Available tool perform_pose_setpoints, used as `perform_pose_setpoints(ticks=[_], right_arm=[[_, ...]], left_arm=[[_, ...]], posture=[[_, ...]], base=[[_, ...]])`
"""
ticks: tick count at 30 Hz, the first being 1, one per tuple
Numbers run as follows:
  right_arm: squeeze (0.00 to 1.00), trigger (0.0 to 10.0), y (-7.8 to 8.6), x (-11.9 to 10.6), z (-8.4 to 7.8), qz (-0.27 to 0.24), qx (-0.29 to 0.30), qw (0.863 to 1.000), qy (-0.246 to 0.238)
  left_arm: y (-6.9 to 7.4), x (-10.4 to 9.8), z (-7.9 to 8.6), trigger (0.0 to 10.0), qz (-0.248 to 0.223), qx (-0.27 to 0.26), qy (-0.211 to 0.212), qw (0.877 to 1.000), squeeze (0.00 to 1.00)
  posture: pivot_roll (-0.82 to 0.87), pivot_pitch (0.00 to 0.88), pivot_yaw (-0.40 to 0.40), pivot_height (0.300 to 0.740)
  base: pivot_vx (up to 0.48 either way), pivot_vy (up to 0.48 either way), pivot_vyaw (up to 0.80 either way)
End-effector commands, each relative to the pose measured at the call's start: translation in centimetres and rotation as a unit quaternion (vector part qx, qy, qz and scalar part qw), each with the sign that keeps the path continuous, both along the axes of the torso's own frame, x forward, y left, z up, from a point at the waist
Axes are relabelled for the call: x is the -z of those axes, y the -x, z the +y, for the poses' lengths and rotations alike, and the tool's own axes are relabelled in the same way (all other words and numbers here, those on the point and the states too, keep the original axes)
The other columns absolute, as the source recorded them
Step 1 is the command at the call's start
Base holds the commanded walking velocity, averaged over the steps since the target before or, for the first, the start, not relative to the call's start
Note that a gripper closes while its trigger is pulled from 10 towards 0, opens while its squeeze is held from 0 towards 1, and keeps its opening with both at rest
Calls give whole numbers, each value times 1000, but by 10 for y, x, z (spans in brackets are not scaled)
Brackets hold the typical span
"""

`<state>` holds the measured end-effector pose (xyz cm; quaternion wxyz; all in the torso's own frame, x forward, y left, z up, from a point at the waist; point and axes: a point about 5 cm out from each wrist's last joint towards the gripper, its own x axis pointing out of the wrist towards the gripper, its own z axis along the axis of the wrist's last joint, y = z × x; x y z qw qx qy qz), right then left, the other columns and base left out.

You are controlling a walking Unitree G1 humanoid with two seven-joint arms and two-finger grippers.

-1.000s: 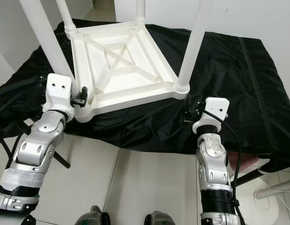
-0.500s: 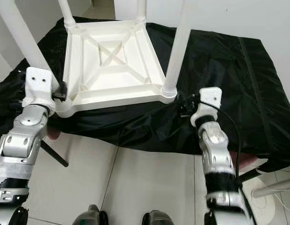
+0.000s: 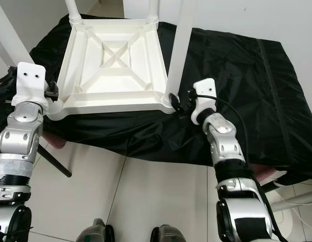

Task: Building children table

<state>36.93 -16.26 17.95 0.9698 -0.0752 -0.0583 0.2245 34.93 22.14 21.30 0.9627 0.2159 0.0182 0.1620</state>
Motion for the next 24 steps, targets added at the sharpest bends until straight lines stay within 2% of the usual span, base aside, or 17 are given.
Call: perform_pose_setpoints(ticks=[1, 3, 4, 6, 10, 13, 15, 16, 17, 18, 19, 20, 21, 22, 23, 24], right_arm=[[0, 10000, -4, -1, 11, 0, -17, 1000, -3], [0, 10000, -9, -4, 24, -3, -21, 1000, -13], [0, 10000, -9, -4, 24, -3, -21, 1000, -13], [0, 10000, -11, -6, 37, -7, -19, 999, -34], [0, 10000, -13, -9, 47, -15, -13, 999, -50], [0, 10000, -11, -13, 70, -38, -5, 995, -90], [0, 10000, -10, -14, 74, -43, 4, 994, -105], [0, 8353, -9, -14, 76, -46, 7, 992, -121], [0, 8353, -9, -14, 76, -46, 7, 992, -121], [0, 4235, -7, -14, 78, -49, 2, 990, -129], [0, 4235, -7, -14, 78, -49, 2, 990, -129], [0, 10000, -2, -12, 82, -52, -11, 989, -138], [0, 10000, -2, -12, 82, -52, -11, 989, -138], [0, 9647, 5, -11, 86, -60, -23, 988, -140], [0, 9647, 5, -11, 86, -60, -23, 988, -140], [0, 10000, 12, -10, 90, -64, -34, 987, -142]], left_arm=[[11, -1, 28, 10000, -50, -210, -44, 975, 0], [10, -3, 30, 10000, -52, -213, -65, 973, 0], [10, -3, 30, 10000, -52, -213, -65, 973, 0], [10, -3, 32, 10000, -51, -216, -66, 973, 0], [10, -4, 34, 10000, -51, -218, -68, 972, 0], [10, -7, 39, 10000, -55, -228, -81, 969, 0], [11, -8, 40, 10000, -56, -230, -83, 968, 0], [11, -8, 41, 10000, -56, -229, -84, 968, 0], [11, -8, 41, 10000, -56, -229, -84, 968, 0], [11, -9, 41, 10000, -56, -231, -89, 967, 0], [11, -9, 41, 10000, -56, -231, -89, 967, 0], [11, -9, 43, 10000, -55, -234, -99, 966, 0], [11, -9, 43, 10000, -55, -234, -99, 966, 0], [12, -9, 46, 10000, -53, -238, -111, 964, 0], [12, -9, 46, 10000, -53, -238, -111, 964, 0], [12, -10, 49, 10000, -52, -241, -126, 961, 0]], posture=[[-28, 119, -23, 740], [-28, 120, -25, 740], [-28, 120, -25, 740], [-27, 123, -27, 740], [-27, 123, -27, 740], [-19, 128, -30, 740], [-12, 130, -37, 740], [-12, 130, -37, 740], [-12, 130, -37, 740], [-9, 132, -39, 740], [-9, 132, -39, 740], [-10, 133, -40, 740], [-10, 133, -40, 740], [-12, 134, -41, 740], [-12, 134, -41, 740], [-16, 134, -41, 740]], base=[[0, 0, 0], [0, 0, 0], [0, 0, 0], [0, 0, 0], [0, 0, 0], [0, 0, 0], [0, 0, 0], [0, 0, 0], [0, 0, 0], [0, 0, 0], [0, 0, 0], [0, 0, 0], [0, 0, 0], [0, 0, 0], [0, 0, 0], [0, 0, 0]])
